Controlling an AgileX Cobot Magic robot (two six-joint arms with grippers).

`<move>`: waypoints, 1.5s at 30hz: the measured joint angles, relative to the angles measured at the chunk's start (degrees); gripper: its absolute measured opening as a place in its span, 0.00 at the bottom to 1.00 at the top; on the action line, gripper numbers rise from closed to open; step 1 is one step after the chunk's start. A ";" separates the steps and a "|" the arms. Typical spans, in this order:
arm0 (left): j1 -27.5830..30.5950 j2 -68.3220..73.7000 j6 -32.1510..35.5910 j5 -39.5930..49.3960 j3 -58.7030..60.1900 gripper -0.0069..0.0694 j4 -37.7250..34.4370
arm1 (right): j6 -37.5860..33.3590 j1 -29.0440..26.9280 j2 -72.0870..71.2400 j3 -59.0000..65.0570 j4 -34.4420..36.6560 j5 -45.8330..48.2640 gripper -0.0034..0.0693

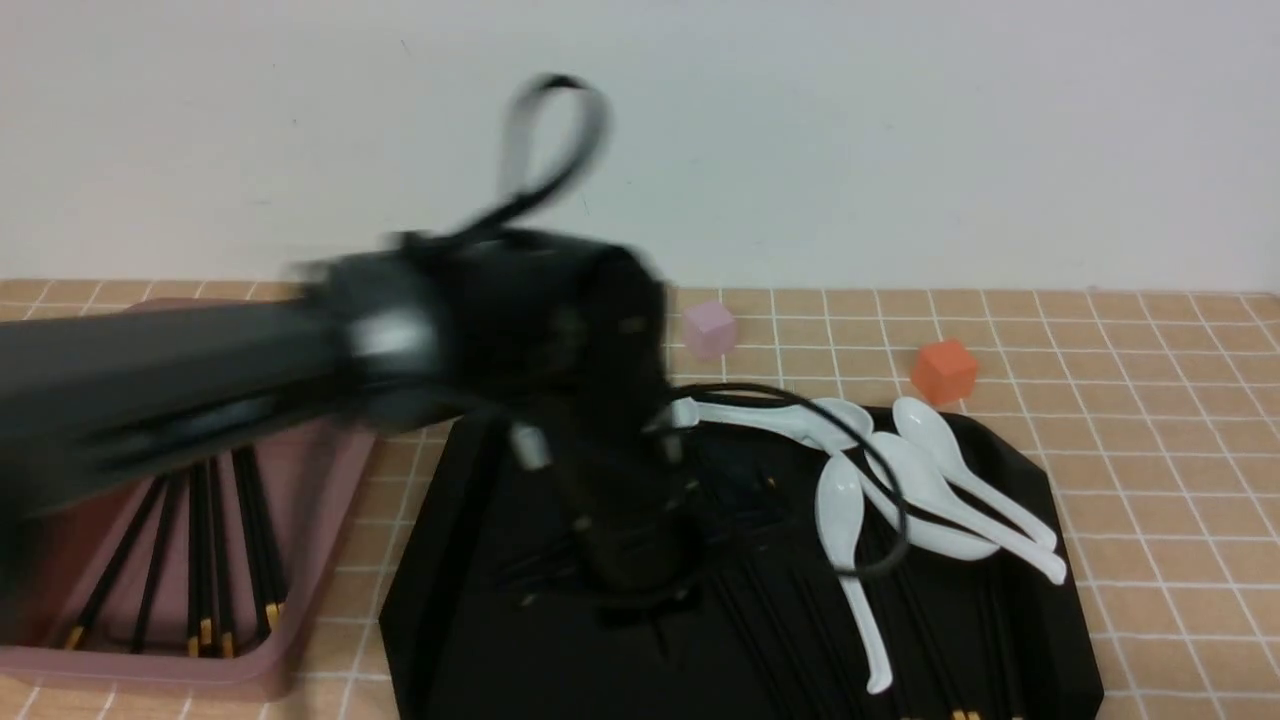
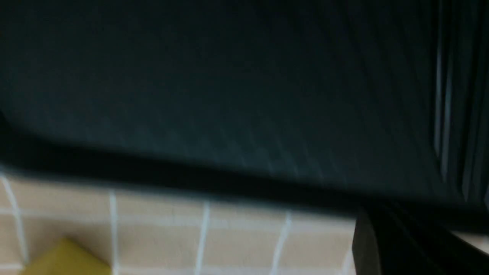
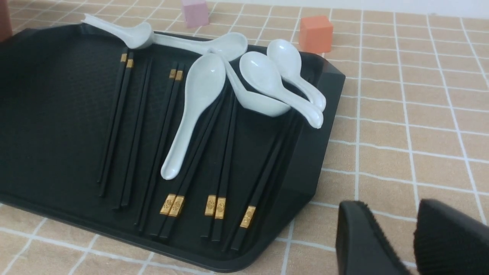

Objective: On brown tablecloth take chopsticks from black tray and put them in box.
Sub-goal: 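Reach over to the black tray and grasp a pair of chopsticks with the left gripper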

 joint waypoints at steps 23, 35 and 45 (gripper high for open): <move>0.90 16.18 -26.71 -4.49 -20.37 0.60 20.72 | 0.00 0.00 0.00 0.00 0.00 0.00 0.38; 1.27 18.85 -28.35 -10.79 -20.48 0.61 21.33 | 0.00 0.00 0.00 0.00 0.00 0.00 0.38; 1.33 20.09 -28.35 -10.98 -20.83 0.61 21.25 | 0.00 0.00 0.00 0.00 0.00 0.00 0.38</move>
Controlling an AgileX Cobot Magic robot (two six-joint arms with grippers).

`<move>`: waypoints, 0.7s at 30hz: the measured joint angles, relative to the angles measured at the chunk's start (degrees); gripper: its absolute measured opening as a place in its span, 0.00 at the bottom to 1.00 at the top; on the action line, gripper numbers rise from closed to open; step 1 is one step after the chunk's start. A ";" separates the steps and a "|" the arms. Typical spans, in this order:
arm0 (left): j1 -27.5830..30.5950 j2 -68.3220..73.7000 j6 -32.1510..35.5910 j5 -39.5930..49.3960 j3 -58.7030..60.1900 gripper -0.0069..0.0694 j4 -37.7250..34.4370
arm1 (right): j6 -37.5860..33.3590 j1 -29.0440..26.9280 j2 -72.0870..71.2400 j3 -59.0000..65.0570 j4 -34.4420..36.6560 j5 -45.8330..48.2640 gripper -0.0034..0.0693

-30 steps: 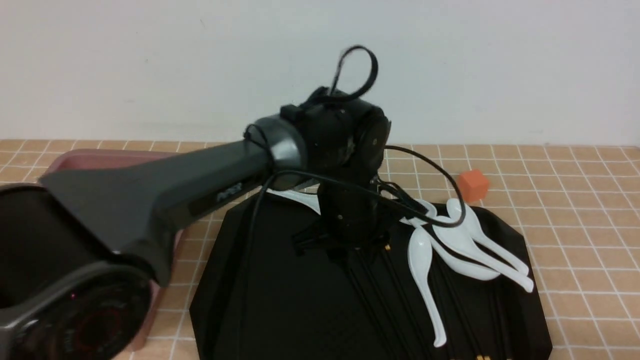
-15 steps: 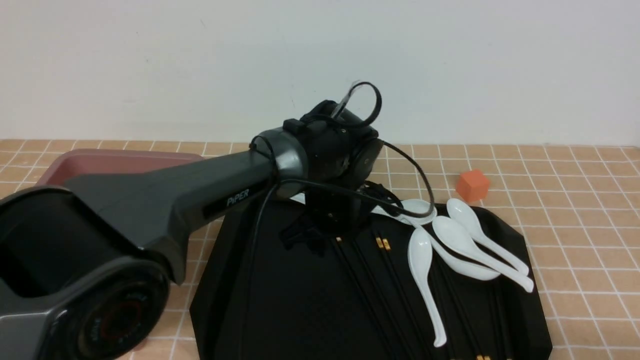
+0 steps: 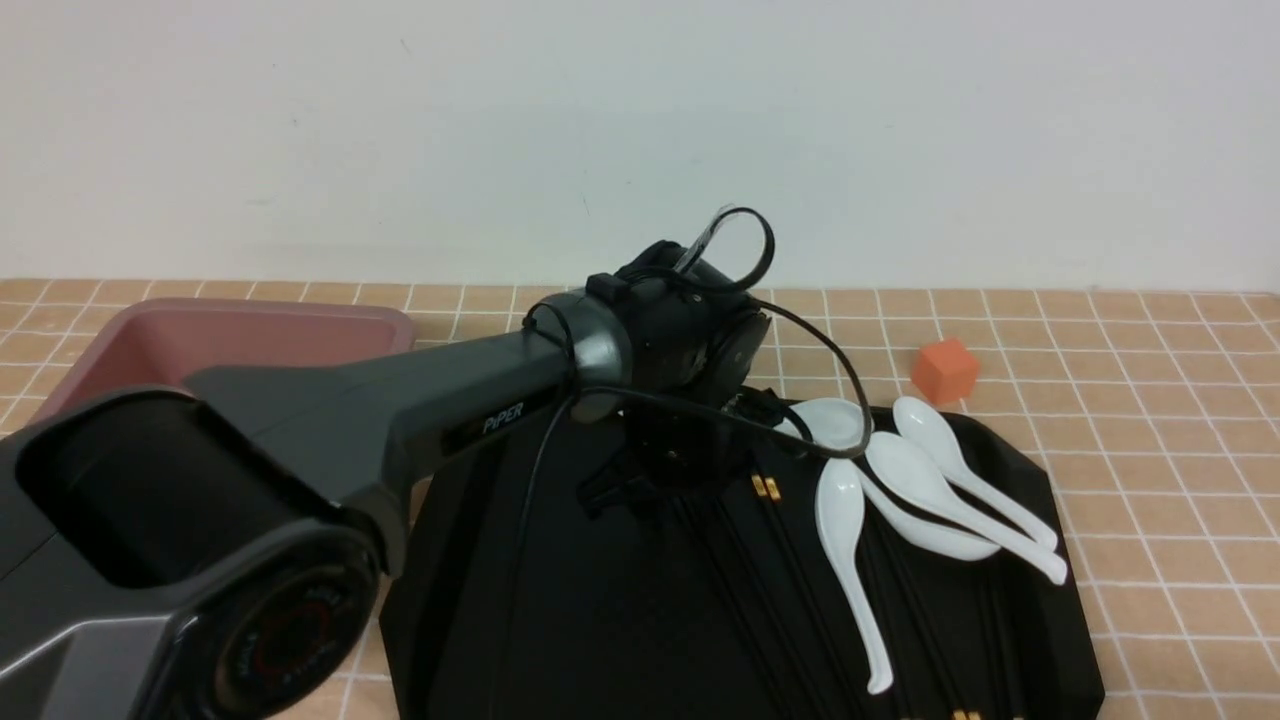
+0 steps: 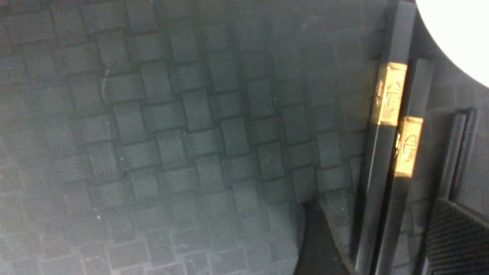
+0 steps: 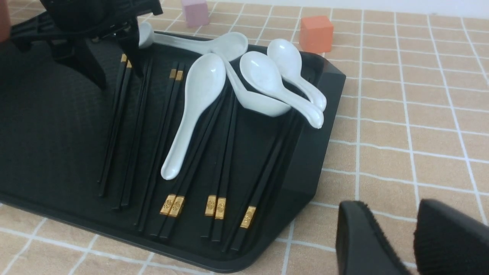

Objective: On brown tablecloth take chopsticks from black tray and put them in box.
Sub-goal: 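Reach over to the black tray and grasp a pair of chopsticks with the left gripper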

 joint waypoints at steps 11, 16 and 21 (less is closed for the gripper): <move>0.06 -0.46 0.00 0.19 0.00 0.61 -0.24 | 0.00 0.00 0.00 0.00 0.00 0.00 0.38; 0.17 -1.93 -0.05 0.96 0.00 0.61 1.74 | 0.00 0.00 0.00 0.00 0.00 0.00 0.38; 0.38 -2.20 -0.25 1.42 0.00 0.61 2.84 | 0.00 0.00 0.00 0.00 0.00 0.00 0.38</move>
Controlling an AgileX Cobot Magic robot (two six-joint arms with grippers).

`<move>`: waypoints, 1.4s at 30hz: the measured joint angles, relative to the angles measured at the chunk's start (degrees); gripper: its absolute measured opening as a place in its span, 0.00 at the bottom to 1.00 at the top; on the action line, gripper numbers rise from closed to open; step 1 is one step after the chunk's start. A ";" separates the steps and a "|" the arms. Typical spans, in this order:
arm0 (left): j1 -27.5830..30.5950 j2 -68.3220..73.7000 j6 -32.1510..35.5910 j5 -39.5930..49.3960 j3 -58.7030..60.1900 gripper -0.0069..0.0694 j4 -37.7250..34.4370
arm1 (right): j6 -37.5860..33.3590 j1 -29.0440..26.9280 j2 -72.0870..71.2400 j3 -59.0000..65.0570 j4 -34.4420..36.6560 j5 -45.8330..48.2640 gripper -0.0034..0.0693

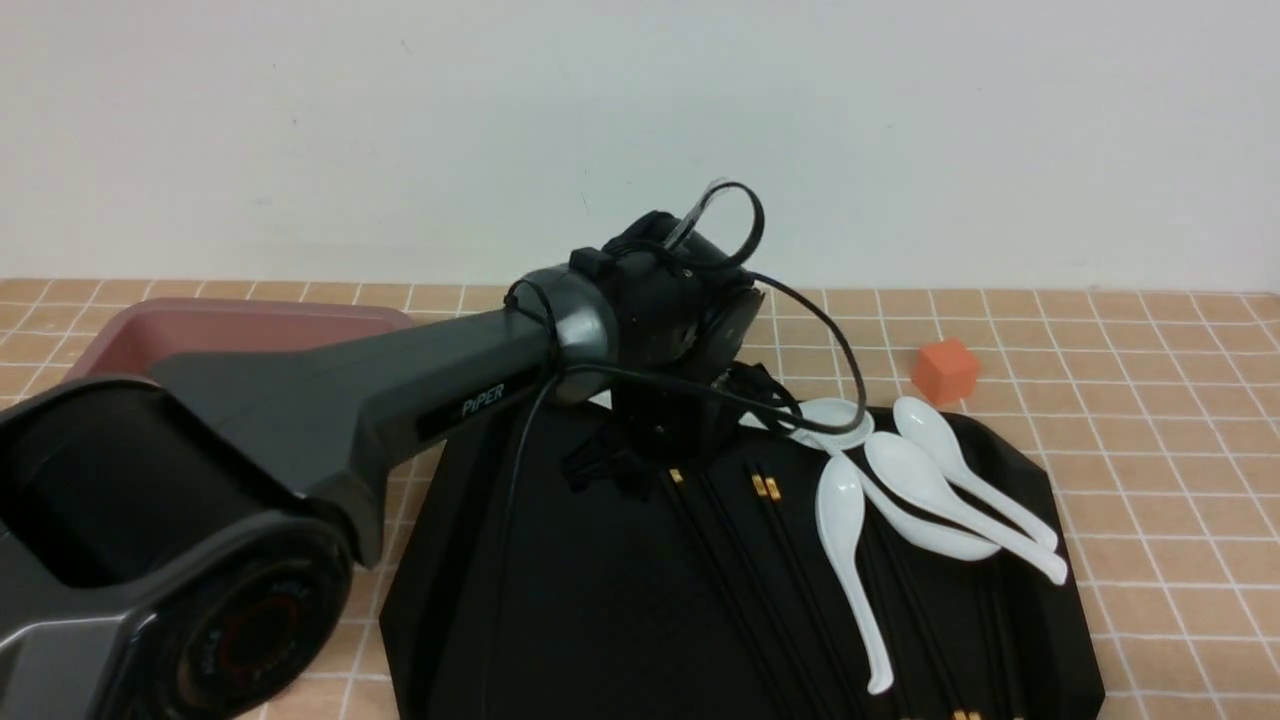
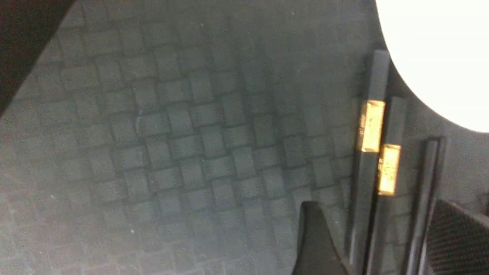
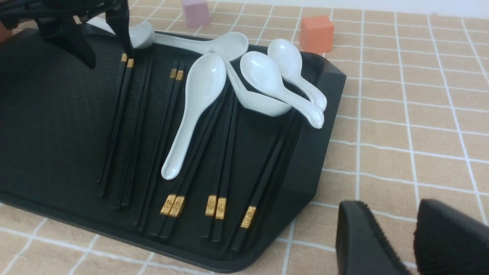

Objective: On brown tablecloth take chopsticks from black tray and put them in box.
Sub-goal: 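Reach over to the black tray and grasp a pair of chopsticks with the left gripper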

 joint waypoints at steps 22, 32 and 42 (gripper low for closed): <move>0.00 2.42 -1.09 -1.79 0.00 0.56 0.01 | 0.00 0.00 0.00 0.00 -0.01 0.00 0.38; 0.00 2.91 -1.09 -0.72 -0.47 0.50 0.32 | 0.00 0.00 0.00 0.00 -0.01 0.00 0.38; 0.00 3.09 -1.09 -0.24 -0.57 0.50 0.18 | 0.00 0.00 0.00 0.00 -0.01 0.00 0.38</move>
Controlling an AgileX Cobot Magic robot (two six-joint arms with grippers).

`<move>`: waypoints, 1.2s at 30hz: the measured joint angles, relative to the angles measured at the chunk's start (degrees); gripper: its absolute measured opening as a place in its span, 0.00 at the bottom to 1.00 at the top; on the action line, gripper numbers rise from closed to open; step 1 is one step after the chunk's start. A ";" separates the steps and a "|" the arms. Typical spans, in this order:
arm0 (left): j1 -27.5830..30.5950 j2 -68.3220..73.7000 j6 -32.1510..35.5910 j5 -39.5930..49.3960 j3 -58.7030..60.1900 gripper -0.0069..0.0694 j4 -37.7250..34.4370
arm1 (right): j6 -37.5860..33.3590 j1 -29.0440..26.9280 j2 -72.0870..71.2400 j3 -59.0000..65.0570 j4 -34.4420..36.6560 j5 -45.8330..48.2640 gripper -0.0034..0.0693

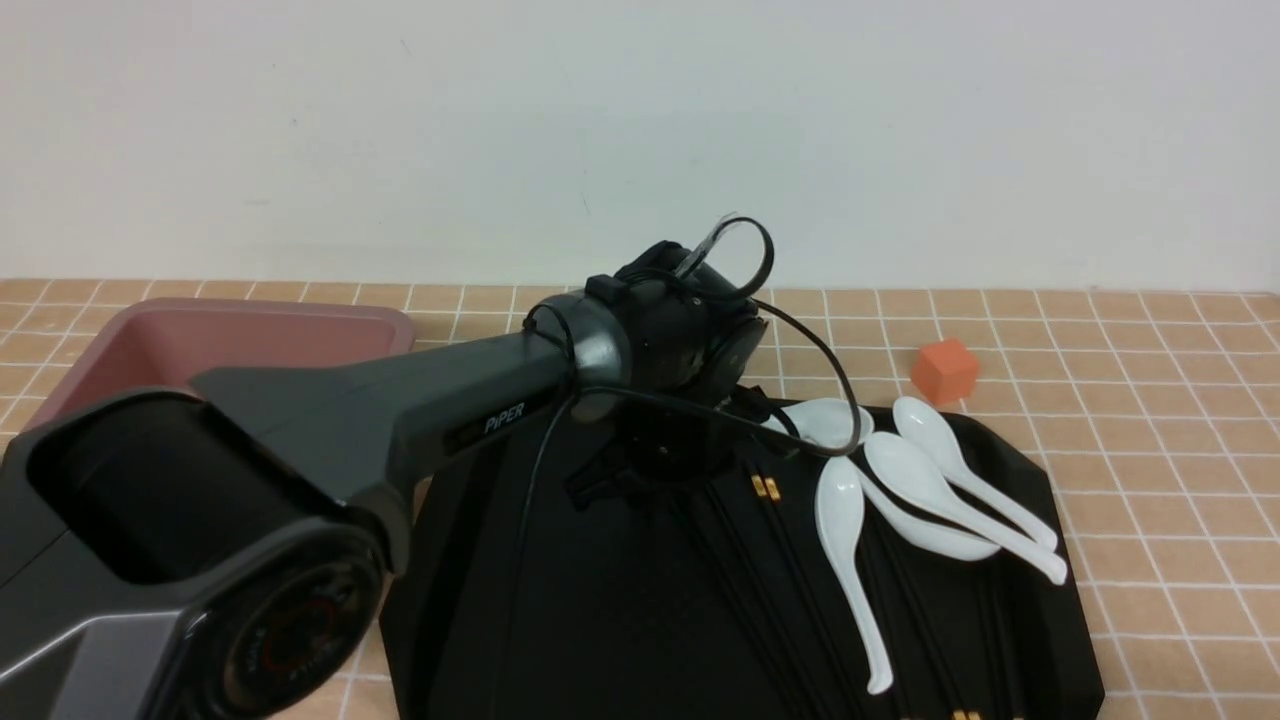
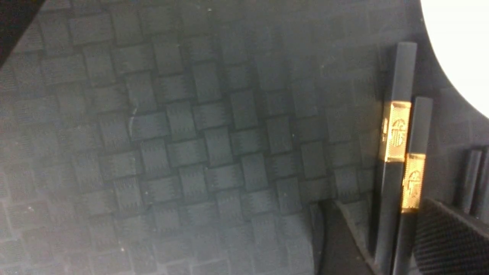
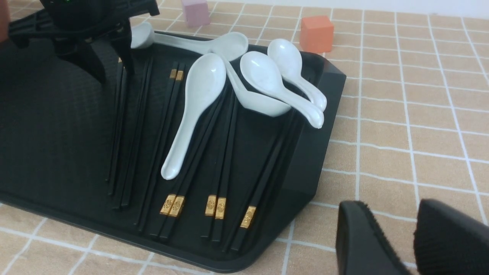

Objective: On brown tablecloth take chopsticks from black tray and put them in box.
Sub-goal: 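Reach over to the black tray and grasp a pair of chopsticks with the left gripper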

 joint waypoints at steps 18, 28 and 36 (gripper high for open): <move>0.00 0.84 5.90 7.62 -1.06 0.27 -1.83 | 0.00 0.00 0.00 0.00 0.00 0.00 0.38; 0.02 0.84 10.45 10.00 -1.24 0.25 -2.01 | 0.00 0.00 0.00 0.00 0.00 0.00 0.38; 0.17 -1.38 14.21 13.95 -0.25 0.25 -3.81 | 0.00 0.00 0.00 0.00 0.00 0.00 0.38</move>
